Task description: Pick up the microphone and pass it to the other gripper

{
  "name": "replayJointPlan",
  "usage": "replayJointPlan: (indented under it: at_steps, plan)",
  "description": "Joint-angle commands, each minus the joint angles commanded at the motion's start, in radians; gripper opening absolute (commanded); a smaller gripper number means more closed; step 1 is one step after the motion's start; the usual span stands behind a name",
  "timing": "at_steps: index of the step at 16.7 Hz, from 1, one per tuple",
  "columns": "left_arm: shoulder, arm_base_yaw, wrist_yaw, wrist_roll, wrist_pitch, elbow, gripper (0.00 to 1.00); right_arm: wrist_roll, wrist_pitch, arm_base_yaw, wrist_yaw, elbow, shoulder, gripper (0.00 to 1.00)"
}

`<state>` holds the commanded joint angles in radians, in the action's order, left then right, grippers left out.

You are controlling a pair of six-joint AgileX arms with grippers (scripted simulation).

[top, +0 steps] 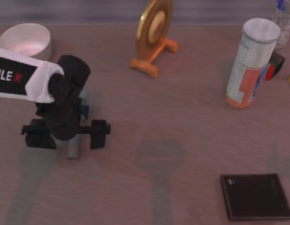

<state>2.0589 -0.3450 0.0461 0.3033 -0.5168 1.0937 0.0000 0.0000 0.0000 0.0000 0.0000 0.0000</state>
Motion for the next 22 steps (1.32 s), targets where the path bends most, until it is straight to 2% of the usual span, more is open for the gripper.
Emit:
replayJointPlan:
  at_steps: [5, 6, 16, 19, 22]
  plan:
    - [0.0, 0.0, 0.0, 0.0, 0.0, 0.0, 0.02, 0.0, 0.0, 0.0, 0.0, 0.0, 0.0, 1.0]
    - [0.0, 0.0, 0.0, 0.0, 0.0, 0.0, 0.0, 0.0, 0.0, 0.0, 0.0, 0.0, 0.0, 1.0]
    - [-0.044, -0.004, -0.009, -0.002, -0.003, 0.018, 0.0, 0.0, 0.0, 0.0, 0.0, 0.0, 0.0, 1.0]
    - [-0.059, -0.003, -0.048, -0.024, 0.091, 0.0, 0.0, 0.0, 0.0, 0.0, 0.0, 0.0, 0.0, 1.0]
    - [-0.091, 0.003, -0.116, -0.062, 0.269, -0.039, 0.0, 0.0, 0.0, 0.0, 0.0, 0.0, 0.0, 1.0]
